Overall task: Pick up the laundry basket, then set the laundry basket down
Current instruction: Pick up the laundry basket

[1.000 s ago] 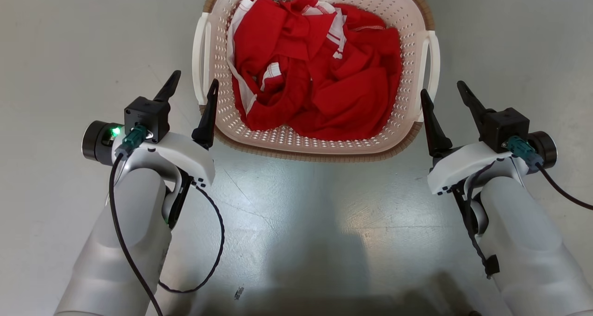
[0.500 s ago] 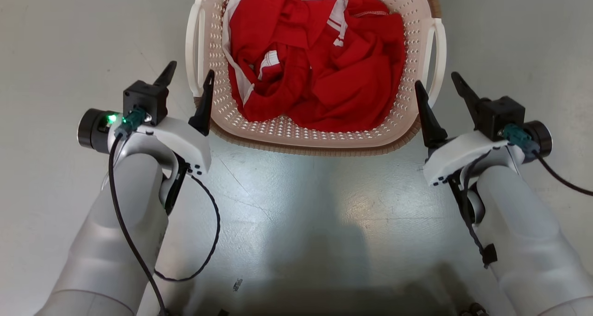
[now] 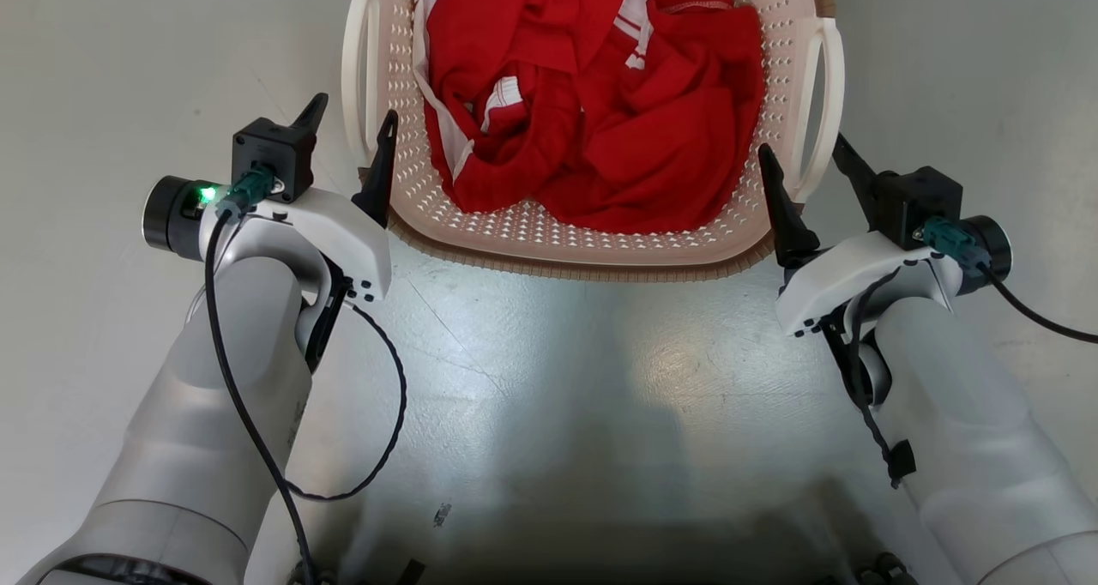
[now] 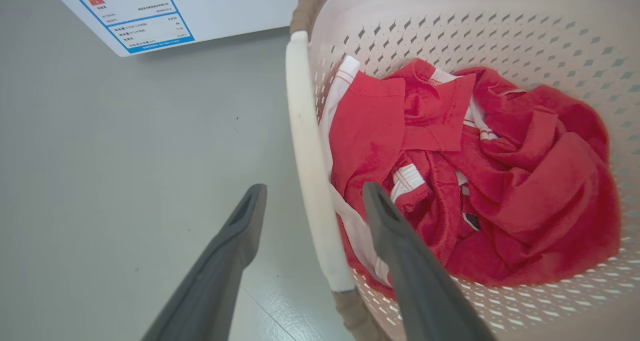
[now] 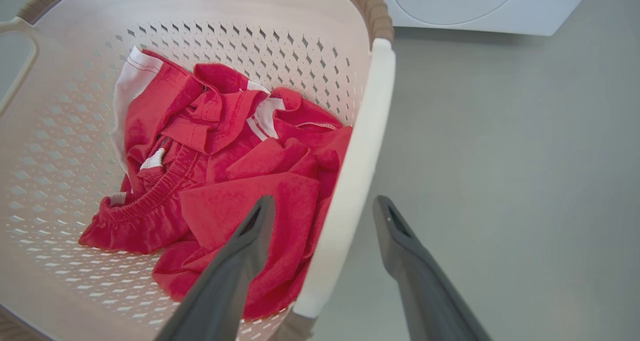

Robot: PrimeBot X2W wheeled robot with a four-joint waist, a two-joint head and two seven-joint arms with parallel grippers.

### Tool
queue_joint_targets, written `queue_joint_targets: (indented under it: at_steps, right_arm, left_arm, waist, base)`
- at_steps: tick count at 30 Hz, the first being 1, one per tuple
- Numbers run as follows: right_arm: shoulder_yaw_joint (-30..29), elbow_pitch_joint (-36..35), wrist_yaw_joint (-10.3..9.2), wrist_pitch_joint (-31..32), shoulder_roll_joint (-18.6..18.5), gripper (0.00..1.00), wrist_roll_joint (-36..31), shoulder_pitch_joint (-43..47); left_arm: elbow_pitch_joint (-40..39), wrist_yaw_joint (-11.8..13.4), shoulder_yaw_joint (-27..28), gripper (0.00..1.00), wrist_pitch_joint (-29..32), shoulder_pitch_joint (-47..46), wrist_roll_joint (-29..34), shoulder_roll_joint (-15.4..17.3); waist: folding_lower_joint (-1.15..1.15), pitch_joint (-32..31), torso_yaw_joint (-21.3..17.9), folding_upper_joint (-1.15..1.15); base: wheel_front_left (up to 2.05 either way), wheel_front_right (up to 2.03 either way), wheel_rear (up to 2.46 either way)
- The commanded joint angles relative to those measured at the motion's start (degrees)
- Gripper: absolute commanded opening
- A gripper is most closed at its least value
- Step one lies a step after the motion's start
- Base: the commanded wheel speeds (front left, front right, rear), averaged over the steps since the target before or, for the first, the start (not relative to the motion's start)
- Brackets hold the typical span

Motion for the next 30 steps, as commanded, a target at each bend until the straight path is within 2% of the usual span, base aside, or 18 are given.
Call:
queue_joint_targets:
  at_steps: [1, 30]
  right_arm:
    - [1.5, -0.2, 0.18, -0.7, 0.9, 1.00, 0.7, 1.3]
    - [4.1, 1.3, 0.18, -0.7, 0.9, 1.00, 3.8, -0.4]
  left_arm:
    - [0.2, -0.1, 0.6, 1.00, -0.3, 0.1, -1.0, 2.0]
    - [3.9, -0.1, -6.5, 1.00, -0.3, -2.8, -5.6, 1.1]
  waist:
    - [0.00, 0.4, 0.1, 0.00]
    - [0.00, 2.2, 0.7, 0.00]
  base:
    - [0.00, 0.00, 0.00]
    - [0.00, 0.00, 0.00]
